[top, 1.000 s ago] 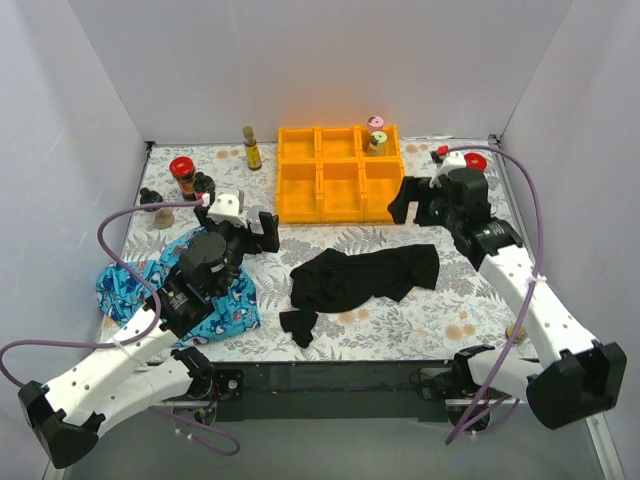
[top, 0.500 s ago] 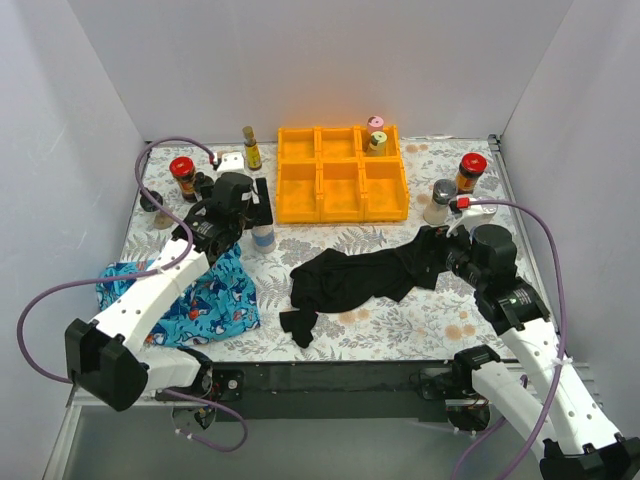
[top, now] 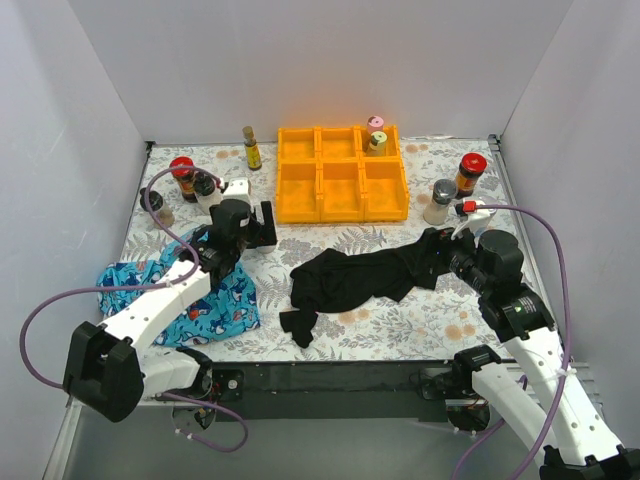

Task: Organize the condiment bottles
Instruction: Pick up the bottle from the center of the board.

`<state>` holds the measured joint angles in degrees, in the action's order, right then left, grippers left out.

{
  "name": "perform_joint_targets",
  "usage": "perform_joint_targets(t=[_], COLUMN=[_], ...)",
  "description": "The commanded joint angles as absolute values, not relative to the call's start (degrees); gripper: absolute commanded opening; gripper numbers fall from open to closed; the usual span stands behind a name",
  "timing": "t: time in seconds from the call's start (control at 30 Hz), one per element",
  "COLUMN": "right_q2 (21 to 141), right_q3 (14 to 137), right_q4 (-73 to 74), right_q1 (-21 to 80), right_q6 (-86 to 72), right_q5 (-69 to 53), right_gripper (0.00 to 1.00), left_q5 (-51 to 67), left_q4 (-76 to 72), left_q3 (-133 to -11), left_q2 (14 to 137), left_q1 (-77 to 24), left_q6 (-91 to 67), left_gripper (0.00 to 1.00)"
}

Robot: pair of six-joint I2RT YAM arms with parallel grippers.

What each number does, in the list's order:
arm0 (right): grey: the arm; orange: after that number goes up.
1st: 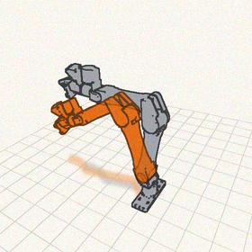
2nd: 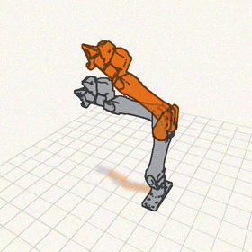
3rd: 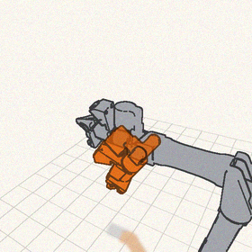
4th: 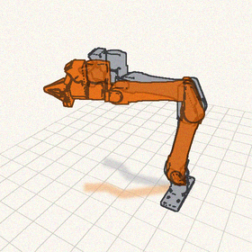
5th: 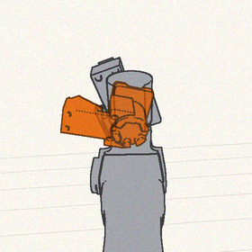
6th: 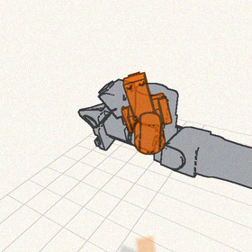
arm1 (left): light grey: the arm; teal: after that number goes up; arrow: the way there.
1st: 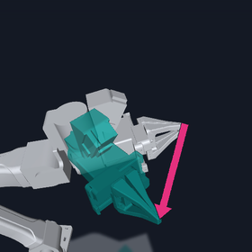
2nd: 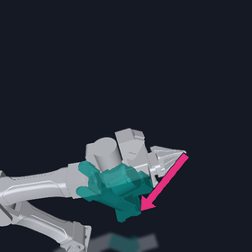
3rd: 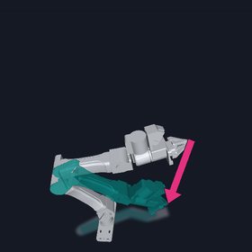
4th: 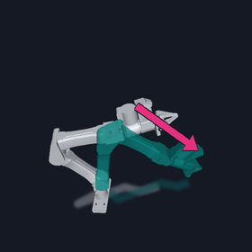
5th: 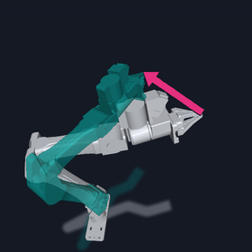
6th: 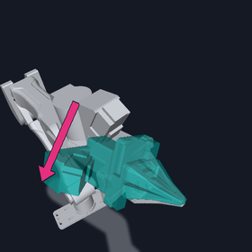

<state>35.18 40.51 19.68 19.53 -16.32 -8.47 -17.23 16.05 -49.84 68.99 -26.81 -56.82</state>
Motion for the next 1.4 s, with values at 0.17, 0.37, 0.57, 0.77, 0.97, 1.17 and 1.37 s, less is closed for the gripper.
perform_joint_targets(t=[0.17,0.37,0.57,0.77,0.97,1.17,1.37], right_q2=[34.45,35.59,36.21,36.56,37.79,38.58,38.50], right_q3=[39.64,40.52,40.52,40.69,40.87,40.17,39.64], right_q4=[18.02,17.84,17.58,17.75,17.58,17.23,16.17], right_q1=[19.51,19.51,19.51,19.51,19.42,19.51,19.51], right_q6=[-16.26,-16.35,-17.49,-17.14,-16.61,-15.82,-16.35], right_q5=[-7.03,-6.24,-6.86,-6.95,-6.07,-5.71,-5.97], right_gripper=[0.94,0.93,0.92,0.91,0.91,0.91,0.92], left_q5=[-17.31,-19.42,-19.34,-17.93,-18.28,-18.28,-18.19], left_q4=[-12.18,-24.94,-32.07,-39.01,-41.56,-38.77,-30.69], left_q3=[-38.59,-30.33,-28.12,-27.42,-27.43,-29.62,-33.74], left_q2=[64.69,62.23,66.44,71.44,74.97,77.52,71.90], left_q1=[-26.98,-27.25,-27.25,-27.25,-27.25,-27.25,-27.33], left_q6=[-50.10,-47.90,-43.52,-43.50,-43.51,-42.45,-42.45], left_gripper=[0.83,0.81,0.79,0.75,0.66,0.24,0.00])
